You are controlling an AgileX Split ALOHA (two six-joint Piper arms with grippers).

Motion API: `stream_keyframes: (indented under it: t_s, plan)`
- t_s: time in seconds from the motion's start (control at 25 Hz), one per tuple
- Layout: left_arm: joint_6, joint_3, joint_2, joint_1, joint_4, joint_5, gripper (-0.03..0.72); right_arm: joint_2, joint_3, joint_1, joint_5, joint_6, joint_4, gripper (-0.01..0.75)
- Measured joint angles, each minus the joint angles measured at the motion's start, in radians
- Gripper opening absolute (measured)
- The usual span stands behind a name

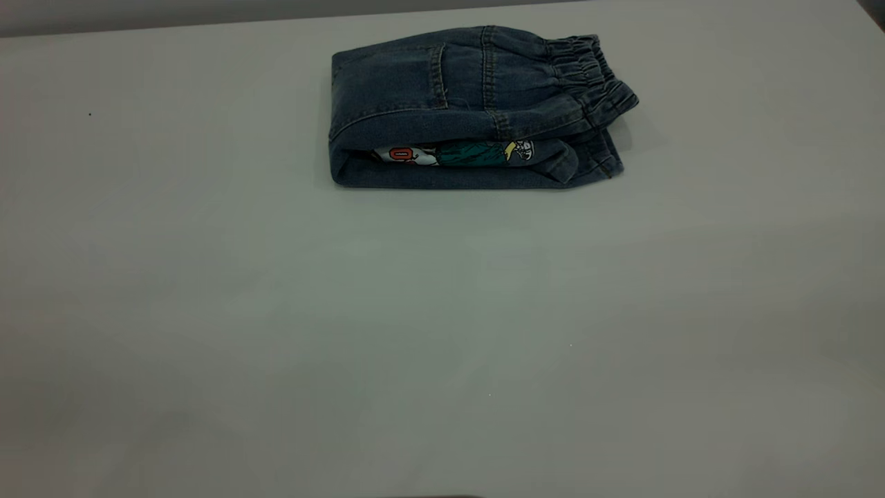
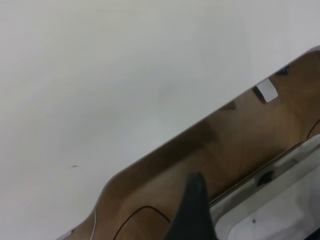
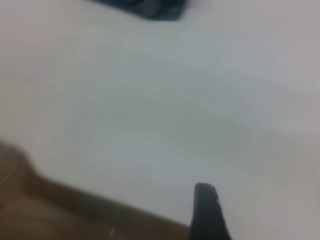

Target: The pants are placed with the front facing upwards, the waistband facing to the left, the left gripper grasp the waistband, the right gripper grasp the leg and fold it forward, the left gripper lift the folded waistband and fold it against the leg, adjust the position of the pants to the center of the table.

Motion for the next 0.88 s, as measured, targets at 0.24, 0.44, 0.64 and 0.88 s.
stream_keyframes:
  t_s: [0.24, 0.44, 0.64, 0.88]
  plan:
    - [0.000, 0.000, 0.000, 0.072, -0.003, 0.000, 0.570, -0.106, 0.000, -0.146, 0.000, 0.000, 0.000, 0.421]
    - [0.000, 0.000, 0.000, 0.256, -0.004, 0.000, 0.570, -0.181, 0.000, -0.147, 0.003, 0.000, 0.001, 0.421]
    - [0.000, 0.000, -0.036, 0.391, -0.004, 0.000, 0.570, -0.182, 0.000, -0.147, 0.003, 0.000, 0.002, 0.421]
    - [0.000, 0.000, -0.198, 0.440, -0.004, 0.002, 0.570, -0.182, 0.000, -0.147, 0.003, 0.000, 0.002, 0.421]
